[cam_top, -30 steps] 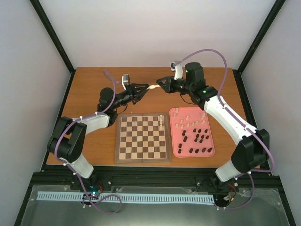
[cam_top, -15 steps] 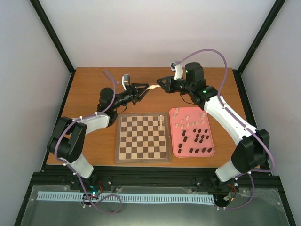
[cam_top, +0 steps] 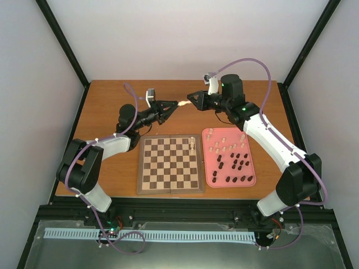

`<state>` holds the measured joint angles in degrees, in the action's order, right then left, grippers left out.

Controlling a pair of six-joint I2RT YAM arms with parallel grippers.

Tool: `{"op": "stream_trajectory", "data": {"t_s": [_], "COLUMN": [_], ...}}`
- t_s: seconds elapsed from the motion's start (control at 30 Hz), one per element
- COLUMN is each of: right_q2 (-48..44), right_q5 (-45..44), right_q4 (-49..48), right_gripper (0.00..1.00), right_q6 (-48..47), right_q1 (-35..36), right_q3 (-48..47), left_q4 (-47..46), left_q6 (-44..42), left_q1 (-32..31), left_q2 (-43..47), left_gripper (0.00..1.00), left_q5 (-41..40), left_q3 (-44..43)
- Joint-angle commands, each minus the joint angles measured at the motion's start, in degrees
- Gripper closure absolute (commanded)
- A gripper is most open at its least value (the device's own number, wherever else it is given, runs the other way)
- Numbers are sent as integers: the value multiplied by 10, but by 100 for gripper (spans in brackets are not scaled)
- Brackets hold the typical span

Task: Set up the chess pieces on the board
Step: Pick up the chess piece from the storage box, then place the chess piece on the chessboard.

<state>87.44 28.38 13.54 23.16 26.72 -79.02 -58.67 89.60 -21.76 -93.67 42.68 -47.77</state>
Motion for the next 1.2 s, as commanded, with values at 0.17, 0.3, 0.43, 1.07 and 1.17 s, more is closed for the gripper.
{"op": "stream_trajectory", "data": {"t_s": [0.17,0.3,0.43,1.07,1.17], "right_q2": [5,4,2,-17,-15], "right_q5": [-27,-62,-105,-460,-477], "right_q4": [13,41,64,308,329], "right_gripper": [87,86,86,86,86], "right_q6": [-22,-38,-48,-54,-40], "right_q1": [4,4,4,195,212], "right_q3": [-18,-27,-28,24,43], "left_q4": [-40,-28,-15,537,562], "left_q6": [8,-7,-21,-532,-554], "left_q1": [-3,-3,-3,21,22], "left_q2": [-1,-9,-24,94,101], "left_gripper": [96,99,99,99,99], "left_q5": [10,12,12,-263,-285], "left_q3": [-15,-19,-27,-117,-123]}}
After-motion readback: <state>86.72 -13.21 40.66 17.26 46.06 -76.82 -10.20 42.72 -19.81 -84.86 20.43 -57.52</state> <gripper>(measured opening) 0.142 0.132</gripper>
